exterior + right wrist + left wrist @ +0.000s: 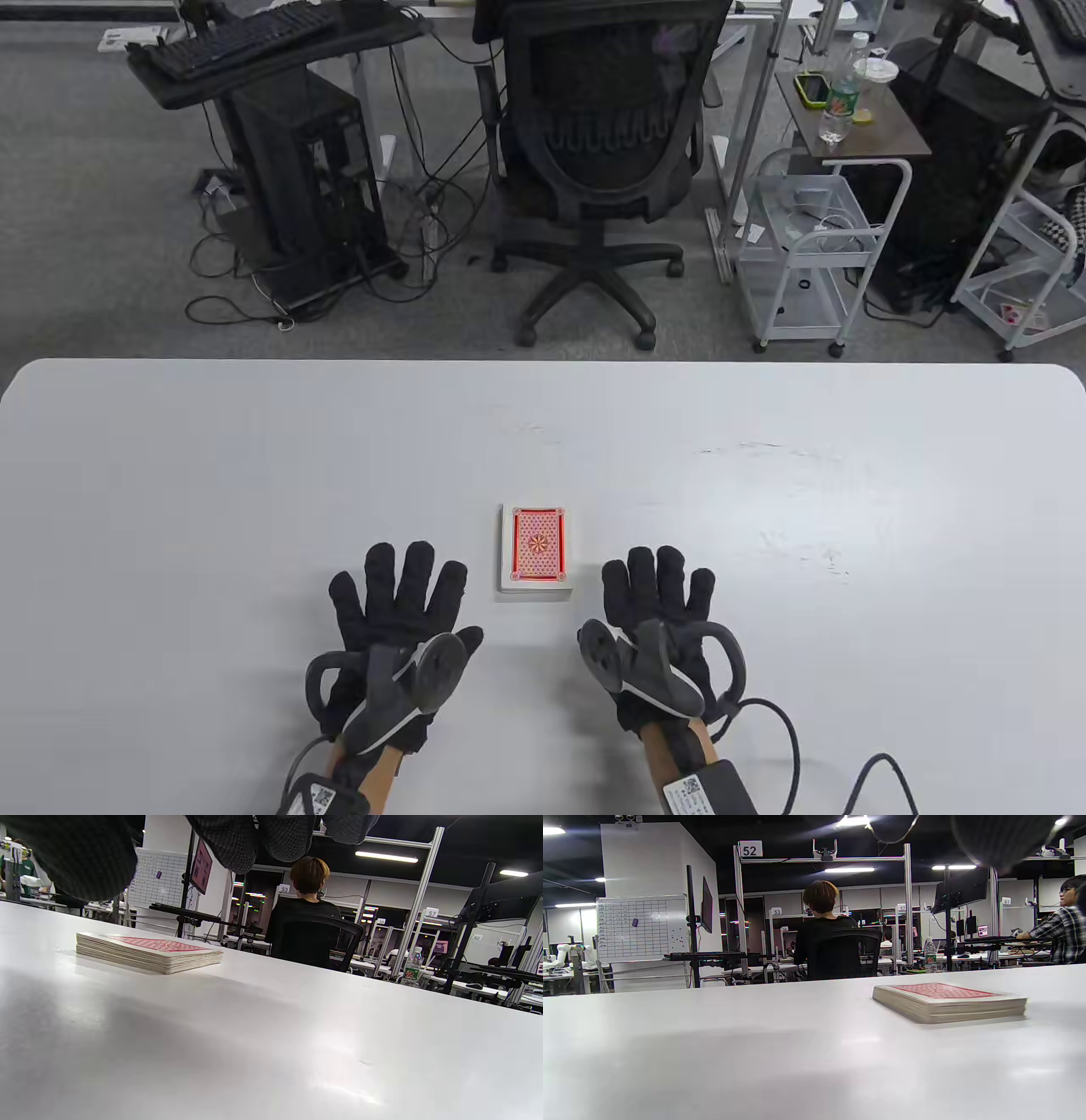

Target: Four-player card dealing with fan arrangement

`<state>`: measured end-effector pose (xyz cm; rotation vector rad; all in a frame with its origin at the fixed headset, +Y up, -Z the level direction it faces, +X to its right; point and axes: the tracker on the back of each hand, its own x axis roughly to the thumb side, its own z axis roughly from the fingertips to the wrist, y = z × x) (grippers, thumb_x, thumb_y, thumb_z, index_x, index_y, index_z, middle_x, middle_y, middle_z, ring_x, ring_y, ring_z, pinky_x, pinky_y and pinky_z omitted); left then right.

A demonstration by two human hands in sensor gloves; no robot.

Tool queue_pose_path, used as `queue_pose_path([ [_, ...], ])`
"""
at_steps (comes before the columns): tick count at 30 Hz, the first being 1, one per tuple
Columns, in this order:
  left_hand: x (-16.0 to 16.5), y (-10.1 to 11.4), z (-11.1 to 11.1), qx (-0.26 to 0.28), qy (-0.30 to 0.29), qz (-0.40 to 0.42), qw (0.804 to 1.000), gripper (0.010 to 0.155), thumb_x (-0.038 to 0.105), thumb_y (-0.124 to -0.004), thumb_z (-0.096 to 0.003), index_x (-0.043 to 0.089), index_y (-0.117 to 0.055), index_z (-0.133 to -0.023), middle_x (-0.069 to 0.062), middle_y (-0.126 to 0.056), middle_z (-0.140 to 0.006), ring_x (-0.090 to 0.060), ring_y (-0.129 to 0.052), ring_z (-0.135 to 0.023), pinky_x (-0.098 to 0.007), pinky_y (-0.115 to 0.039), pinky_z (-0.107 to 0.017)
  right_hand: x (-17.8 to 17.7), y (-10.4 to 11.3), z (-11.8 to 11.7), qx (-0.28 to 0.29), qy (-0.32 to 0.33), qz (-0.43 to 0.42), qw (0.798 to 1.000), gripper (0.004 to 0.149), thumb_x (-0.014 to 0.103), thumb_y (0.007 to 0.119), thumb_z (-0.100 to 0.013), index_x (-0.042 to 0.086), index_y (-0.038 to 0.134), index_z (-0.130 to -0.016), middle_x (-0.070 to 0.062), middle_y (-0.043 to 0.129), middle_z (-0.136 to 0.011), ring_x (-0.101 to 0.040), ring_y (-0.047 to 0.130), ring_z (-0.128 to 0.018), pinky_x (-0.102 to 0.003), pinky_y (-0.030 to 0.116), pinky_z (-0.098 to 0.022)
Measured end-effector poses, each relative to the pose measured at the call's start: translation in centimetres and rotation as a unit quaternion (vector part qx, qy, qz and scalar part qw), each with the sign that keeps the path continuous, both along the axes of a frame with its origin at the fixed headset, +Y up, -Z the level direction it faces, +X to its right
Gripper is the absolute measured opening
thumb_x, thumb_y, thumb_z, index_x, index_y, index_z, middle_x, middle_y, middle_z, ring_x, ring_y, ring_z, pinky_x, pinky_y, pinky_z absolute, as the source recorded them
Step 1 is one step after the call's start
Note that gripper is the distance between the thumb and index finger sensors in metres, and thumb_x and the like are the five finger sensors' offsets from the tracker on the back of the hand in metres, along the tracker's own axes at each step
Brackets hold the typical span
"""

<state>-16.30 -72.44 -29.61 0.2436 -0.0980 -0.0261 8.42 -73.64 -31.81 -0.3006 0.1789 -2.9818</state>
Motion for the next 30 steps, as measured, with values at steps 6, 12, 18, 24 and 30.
queue_pose_path([
  [6,0.0,0.0,0.1,0.002,0.000,0.002,1.000,0.075,0.068,-0.069,-0.0466,0.043,-0.039,-0.111,0.004,-0.030,-0.124,-0.046,-0.029,-0.114,-0.074,-0.032,-0.072,0.0,0.0,0.0,0.003,0.001,0.001,1.000,0.083,0.059,0.072,-0.054,0.012,0.039,-0.114,-0.023,0.029,-0.113,-0.060,0.026,-0.103,-0.074,0.020,-0.059],
  [12,-0.1,-0.2,0.0,-0.013,-0.002,0.017,1.000,0.075,0.069,-0.068,-0.0463,0.043,-0.040,-0.111,0.004,-0.032,-0.124,-0.046,-0.032,-0.114,-0.073,-0.034,-0.073,-0.1,-0.1,-0.1,-0.010,0.005,-0.010,1.000,0.083,0.059,0.072,-0.054,0.011,0.038,-0.114,-0.023,0.031,-0.113,-0.060,0.027,-0.103,-0.074,0.020,-0.060],
  [18,-0.2,-1.2,-1.0,-0.077,0.000,0.040,0.996,0.074,0.067,-0.068,-0.0470,0.042,-0.040,-0.111,0.003,-0.033,-0.123,-0.046,-0.035,-0.114,-0.072,-0.038,-0.074,-0.2,0.3,-0.5,-0.059,0.015,-0.021,0.998,0.083,0.059,0.072,-0.055,0.011,0.038,-0.114,-0.023,0.031,-0.114,-0.060,0.027,-0.104,-0.075,0.021,-0.060],
  [24,-0.5,-1.9,-3.7,-0.200,0.014,0.087,0.976,0.073,0.065,-0.068,-0.0484,0.041,-0.038,-0.111,0.003,-0.033,-0.123,-0.046,-0.036,-0.114,-0.069,-0.040,-0.076,-0.2,0.9,-2.6,-0.106,0.020,-0.045,0.993,0.083,0.058,0.072,-0.055,0.011,0.039,-0.114,-0.023,0.032,-0.114,-0.060,0.031,-0.104,-0.075,0.022,-0.061],
  [30,-0.2,-1.2,-8.4,-0.291,0.026,0.205,0.934,0.074,0.063,-0.066,-0.0499,0.038,-0.036,-0.112,0.000,-0.036,-0.123,-0.047,-0.041,-0.112,-0.067,-0.044,-0.076,0.5,1.4,-7.2,-0.213,0.003,-0.223,0.951,0.082,0.056,0.070,-0.056,0.008,0.036,-0.114,-0.026,0.029,-0.112,-0.063,0.032,-0.102,-0.076,0.026,-0.061],
])
